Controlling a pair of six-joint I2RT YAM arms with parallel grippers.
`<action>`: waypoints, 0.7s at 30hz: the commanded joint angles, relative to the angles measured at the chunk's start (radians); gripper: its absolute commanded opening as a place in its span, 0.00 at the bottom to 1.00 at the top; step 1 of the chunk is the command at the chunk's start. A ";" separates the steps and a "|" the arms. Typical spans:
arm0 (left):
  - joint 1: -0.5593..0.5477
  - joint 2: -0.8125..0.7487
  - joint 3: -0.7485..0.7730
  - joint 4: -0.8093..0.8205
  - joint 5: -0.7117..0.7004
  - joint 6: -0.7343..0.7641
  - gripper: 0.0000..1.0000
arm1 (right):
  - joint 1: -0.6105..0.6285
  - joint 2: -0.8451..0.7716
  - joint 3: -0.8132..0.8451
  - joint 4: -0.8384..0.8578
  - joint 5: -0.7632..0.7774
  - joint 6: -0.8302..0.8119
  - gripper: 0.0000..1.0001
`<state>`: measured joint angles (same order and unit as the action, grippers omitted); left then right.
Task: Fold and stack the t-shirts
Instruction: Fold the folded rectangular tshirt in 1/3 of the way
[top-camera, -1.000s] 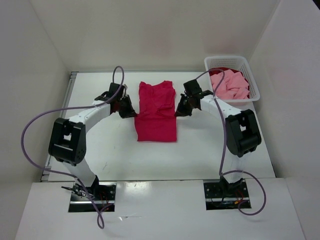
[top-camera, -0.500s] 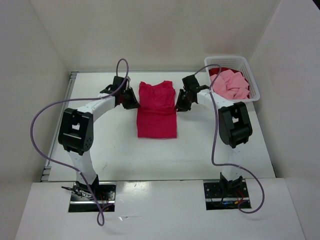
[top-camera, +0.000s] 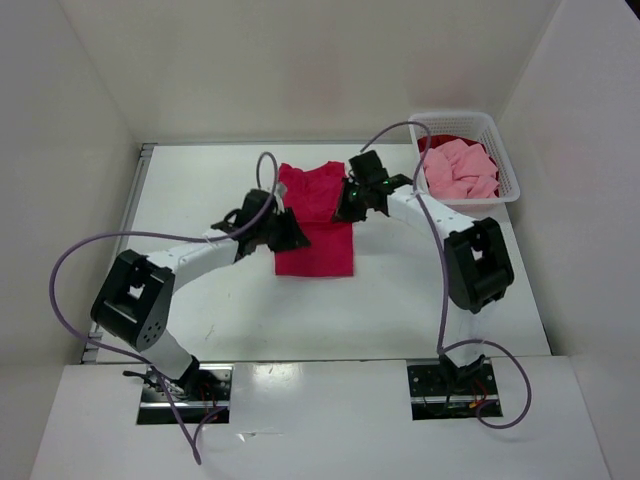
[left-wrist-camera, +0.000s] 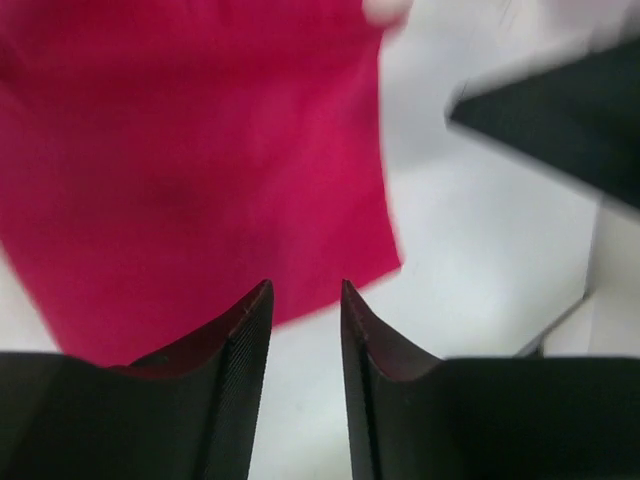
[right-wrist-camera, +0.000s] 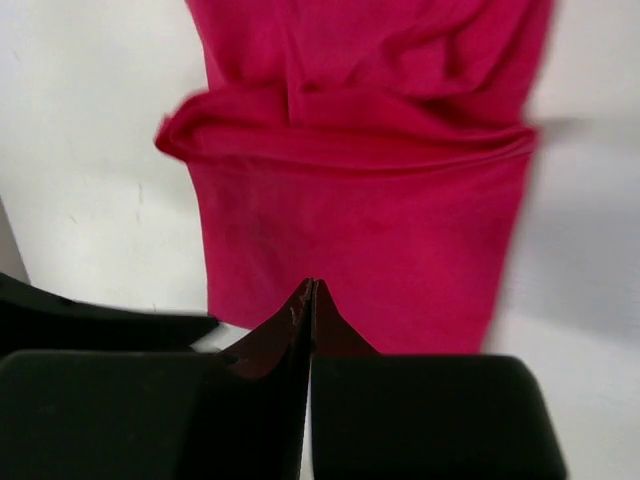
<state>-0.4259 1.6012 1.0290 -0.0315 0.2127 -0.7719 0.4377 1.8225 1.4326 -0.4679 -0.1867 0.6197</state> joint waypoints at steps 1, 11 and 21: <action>-0.047 -0.003 -0.125 0.091 0.016 -0.115 0.40 | 0.070 0.089 0.032 0.021 -0.030 -0.009 0.01; -0.056 -0.012 -0.305 0.116 -0.032 -0.145 0.40 | 0.110 0.306 0.215 0.022 -0.036 -0.009 0.00; -0.056 -0.086 -0.377 0.097 -0.052 -0.145 0.40 | 0.110 0.469 0.435 0.041 0.103 -0.028 0.00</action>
<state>-0.4786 1.5604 0.6754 0.0639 0.1829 -0.9199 0.5407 2.2711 1.7668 -0.4690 -0.1795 0.6117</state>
